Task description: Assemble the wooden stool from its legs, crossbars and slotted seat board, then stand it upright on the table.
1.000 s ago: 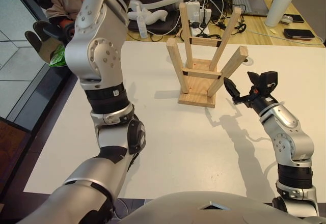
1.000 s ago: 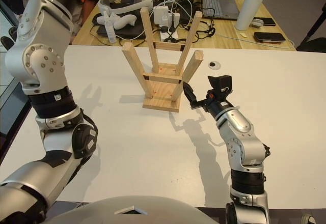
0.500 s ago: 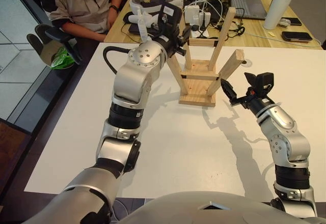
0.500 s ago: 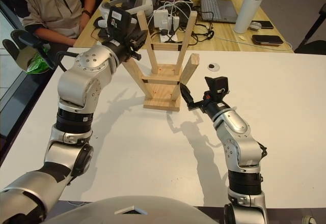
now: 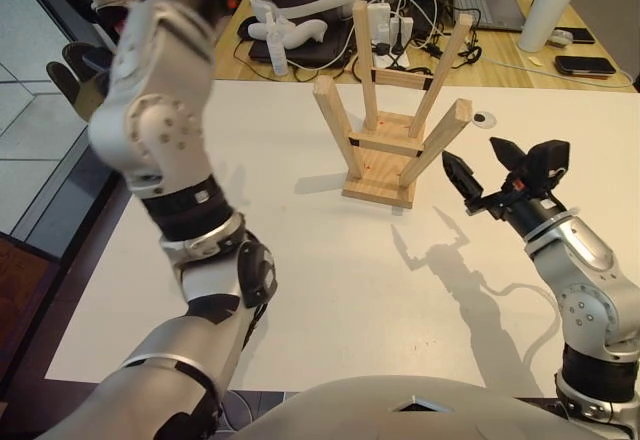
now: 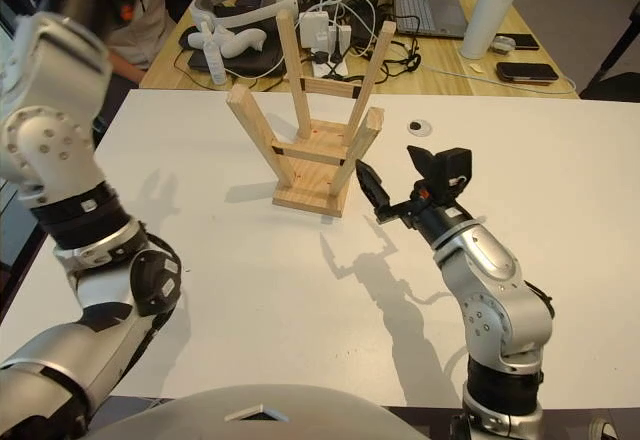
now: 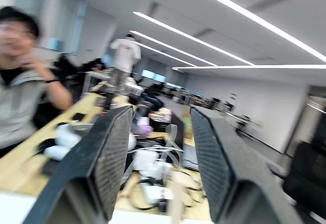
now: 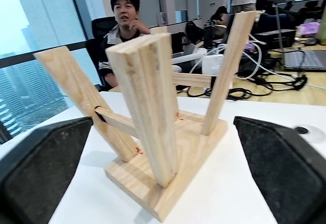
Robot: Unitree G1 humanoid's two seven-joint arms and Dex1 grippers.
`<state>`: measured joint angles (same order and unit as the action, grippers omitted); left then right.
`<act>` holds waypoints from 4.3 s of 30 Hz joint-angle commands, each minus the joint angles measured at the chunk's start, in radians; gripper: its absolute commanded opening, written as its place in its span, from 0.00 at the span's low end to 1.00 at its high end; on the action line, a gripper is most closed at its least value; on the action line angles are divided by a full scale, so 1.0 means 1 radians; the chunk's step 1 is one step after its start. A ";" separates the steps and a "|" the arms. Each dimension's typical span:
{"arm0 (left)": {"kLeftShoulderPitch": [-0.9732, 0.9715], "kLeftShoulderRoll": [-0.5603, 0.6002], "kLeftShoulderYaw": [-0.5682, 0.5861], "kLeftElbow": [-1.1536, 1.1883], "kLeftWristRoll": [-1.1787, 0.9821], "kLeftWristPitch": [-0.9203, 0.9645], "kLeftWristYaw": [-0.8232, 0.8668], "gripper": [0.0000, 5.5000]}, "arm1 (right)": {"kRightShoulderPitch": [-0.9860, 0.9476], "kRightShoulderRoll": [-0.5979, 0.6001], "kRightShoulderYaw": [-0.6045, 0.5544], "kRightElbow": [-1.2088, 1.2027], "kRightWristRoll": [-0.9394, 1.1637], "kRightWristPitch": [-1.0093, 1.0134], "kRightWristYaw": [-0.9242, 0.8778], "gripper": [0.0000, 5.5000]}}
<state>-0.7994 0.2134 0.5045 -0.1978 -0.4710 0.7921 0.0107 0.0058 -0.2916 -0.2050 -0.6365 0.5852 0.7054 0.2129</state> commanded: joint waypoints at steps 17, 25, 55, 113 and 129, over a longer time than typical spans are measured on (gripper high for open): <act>0.175 0.219 -0.347 0.684 0.488 -0.213 0.067 0.09 | -0.472 0.250 -0.067 0.611 -0.378 0.167 -0.688 0.57; 0.329 0.447 -0.231 0.706 0.502 -0.258 -0.001 0.09 | -0.405 -0.018 -0.158 0.641 -0.442 0.121 -0.519 0.57; 0.191 -0.131 -0.753 0.095 0.367 0.259 -0.202 0.09 | -0.629 0.432 -0.103 0.499 -0.128 0.262 -0.421 0.57; 0.232 -0.419 -0.434 0.095 0.299 0.342 0.024 0.09 | -0.577 0.422 -0.106 0.488 -0.143 0.280 -0.397 0.57; 0.233 -0.387 -0.464 0.096 0.304 0.341 0.006 0.09 | -0.552 0.395 -0.104 0.463 -0.146 0.293 -0.384 0.57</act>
<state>-0.5210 -0.1521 0.0877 -0.0967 -0.1376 1.1377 0.0510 -0.5269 0.0699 -0.3542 -0.1630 0.4000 0.9792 -0.2067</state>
